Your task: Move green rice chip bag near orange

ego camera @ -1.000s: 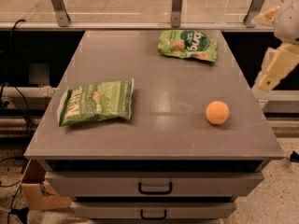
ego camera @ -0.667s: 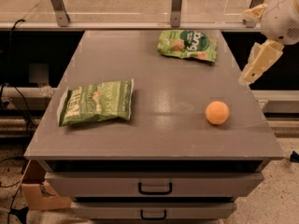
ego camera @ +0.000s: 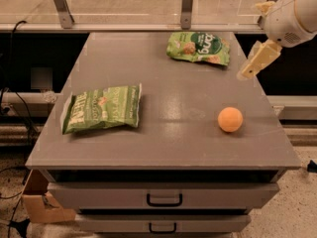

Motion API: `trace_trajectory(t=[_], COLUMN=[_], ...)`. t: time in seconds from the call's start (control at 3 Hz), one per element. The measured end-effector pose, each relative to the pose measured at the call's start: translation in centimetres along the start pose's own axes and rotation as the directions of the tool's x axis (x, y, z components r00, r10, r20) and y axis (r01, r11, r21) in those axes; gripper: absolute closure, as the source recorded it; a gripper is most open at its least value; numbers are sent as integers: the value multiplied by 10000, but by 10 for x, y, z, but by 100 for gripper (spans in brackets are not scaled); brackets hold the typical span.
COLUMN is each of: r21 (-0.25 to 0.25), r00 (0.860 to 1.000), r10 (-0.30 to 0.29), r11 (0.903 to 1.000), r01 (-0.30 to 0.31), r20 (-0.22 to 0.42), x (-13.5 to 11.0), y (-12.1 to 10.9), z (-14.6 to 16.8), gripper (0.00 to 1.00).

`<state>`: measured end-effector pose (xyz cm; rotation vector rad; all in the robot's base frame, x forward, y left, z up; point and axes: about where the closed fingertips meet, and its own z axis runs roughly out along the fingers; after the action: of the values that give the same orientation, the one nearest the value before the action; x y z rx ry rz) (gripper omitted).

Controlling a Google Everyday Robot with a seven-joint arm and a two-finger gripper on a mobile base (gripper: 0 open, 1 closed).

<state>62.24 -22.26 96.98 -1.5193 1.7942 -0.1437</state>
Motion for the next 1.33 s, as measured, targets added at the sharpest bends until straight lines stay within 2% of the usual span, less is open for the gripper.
trace_trajectory(t=[0.67,1.0,1.33], r21=[136,739,1222], r00=[9997,9948,9863], r10=[111,-37,22], r11=[9998,9972,9923], r01=[-108,113,182], r20=[-210,-1022,-1652], x=[4,19,48], y=[-2,-27,-53], z=[4,19,38], gripper=[0,0,0])
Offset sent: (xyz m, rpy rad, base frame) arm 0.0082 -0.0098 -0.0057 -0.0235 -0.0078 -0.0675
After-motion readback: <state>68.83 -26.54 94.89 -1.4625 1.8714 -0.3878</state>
